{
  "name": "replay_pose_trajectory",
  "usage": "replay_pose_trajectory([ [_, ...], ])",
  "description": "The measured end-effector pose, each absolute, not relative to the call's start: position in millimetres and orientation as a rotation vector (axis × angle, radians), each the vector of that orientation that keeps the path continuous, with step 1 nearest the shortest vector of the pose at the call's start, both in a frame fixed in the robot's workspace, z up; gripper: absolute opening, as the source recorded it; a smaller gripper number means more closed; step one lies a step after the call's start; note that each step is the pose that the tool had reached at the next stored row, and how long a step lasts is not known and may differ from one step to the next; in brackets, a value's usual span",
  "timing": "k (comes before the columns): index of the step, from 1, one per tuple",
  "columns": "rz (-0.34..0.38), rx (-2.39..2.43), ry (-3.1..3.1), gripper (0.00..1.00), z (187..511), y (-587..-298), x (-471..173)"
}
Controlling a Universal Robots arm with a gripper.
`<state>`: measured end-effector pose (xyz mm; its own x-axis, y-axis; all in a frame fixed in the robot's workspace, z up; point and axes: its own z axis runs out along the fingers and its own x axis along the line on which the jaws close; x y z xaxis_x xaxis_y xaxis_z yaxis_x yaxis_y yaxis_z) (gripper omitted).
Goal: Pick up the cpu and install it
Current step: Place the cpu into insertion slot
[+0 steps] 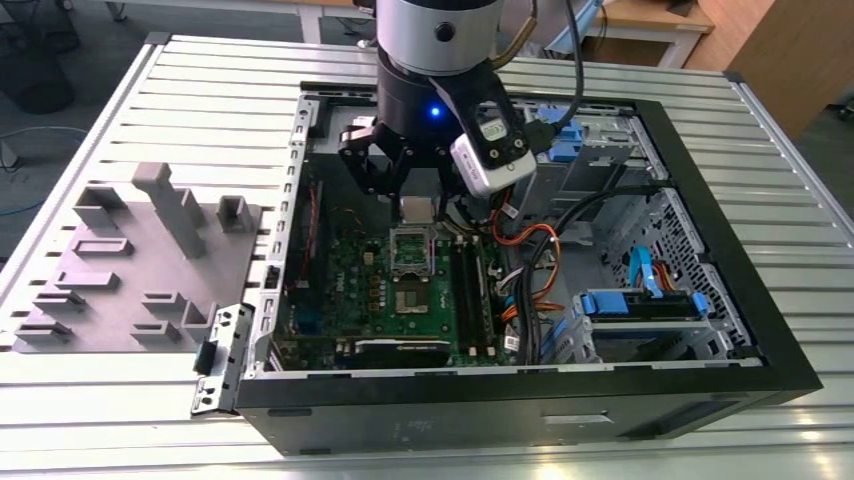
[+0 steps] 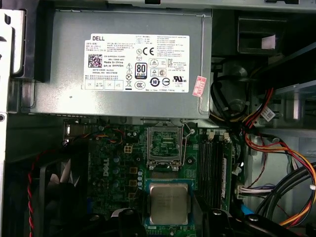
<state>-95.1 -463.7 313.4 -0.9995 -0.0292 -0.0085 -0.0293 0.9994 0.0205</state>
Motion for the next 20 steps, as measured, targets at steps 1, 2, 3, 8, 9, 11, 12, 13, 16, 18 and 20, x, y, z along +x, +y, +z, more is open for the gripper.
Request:
replay_pose_trajectory([
  [1,0.032,-0.046,3.133,0.47,313.4,-463.7,-95.1],
  [2,0.032,-0.046,3.133,0.47,313.4,-463.7,-95.1],
  [3,0.032,-0.046,3.133,0.47,313.4,-463.7,-95.1],
  [8,0.032,-0.046,3.133,0.47,313.2,-463.7,-95.1],
  [9,0.032,-0.046,3.133,0.47,313.2,-463.7,-95.1],
  [11,0.032,-0.046,3.133,0.47,311.4,-463.7,-95.1],
  [12,0.032,-0.046,3.133,0.47,310.2,-463.7,-95.1],
  [13,0.032,-0.046,3.133,0.47,309.0,-463.7,-95.1],
  [16,0.033,-0.046,3.133,0.47,308.4,-463.7,-95.1],
  [18,0.033,-0.046,3.133,0.47,307.3,-463.7,-95.1],
  [20,0.032,-0.046,3.133,0.47,305.9,-463.7,-95.1],
])
